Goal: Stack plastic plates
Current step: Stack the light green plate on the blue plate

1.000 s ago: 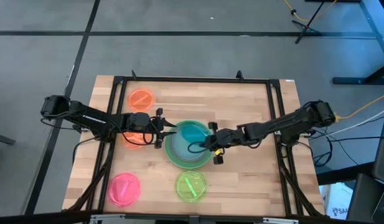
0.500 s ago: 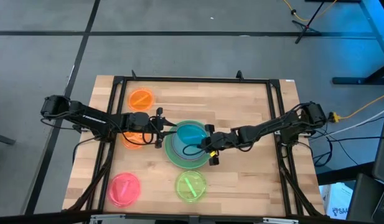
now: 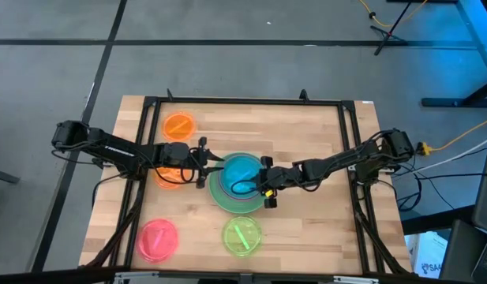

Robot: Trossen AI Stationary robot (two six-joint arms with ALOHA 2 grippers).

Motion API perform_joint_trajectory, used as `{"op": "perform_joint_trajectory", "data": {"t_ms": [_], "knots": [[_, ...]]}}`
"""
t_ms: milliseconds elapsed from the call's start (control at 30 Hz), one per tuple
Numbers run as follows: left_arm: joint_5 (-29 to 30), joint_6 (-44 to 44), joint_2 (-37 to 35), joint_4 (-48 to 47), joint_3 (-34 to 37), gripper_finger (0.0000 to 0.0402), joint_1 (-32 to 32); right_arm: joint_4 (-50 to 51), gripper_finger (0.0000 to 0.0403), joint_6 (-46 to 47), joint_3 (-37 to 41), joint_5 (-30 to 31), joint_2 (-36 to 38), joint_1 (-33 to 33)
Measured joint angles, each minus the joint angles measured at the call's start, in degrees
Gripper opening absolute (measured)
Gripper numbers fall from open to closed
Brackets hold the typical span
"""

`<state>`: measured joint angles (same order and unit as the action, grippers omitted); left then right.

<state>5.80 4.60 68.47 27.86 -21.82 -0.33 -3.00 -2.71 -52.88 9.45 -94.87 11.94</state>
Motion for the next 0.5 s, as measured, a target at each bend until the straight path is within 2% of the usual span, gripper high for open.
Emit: {"op": "perform_joint_trajectory", "data": {"t_ms": [200, 333, 500], "knots": [[-2.0, 0.0, 0.0, 0.1, 0.0, 0.0126, -1.8, 0.0, 0.0183, -0.1, 0.0, -1.7, 0.1, 0.1], [-2.0, -0.3, 0.0, 0.5, 0.0, 0.0126, -3.4, 0.6, 0.0188, 2.3, 0.0, -4.5, 1.0, 0.6], [-2.0, -1.4, 0.0, 0.7, 0.0, 0.0126, -6.0, 0.9, 0.0188, 2.5, 0.0, -4.4, 3.5, 2.6]]}}
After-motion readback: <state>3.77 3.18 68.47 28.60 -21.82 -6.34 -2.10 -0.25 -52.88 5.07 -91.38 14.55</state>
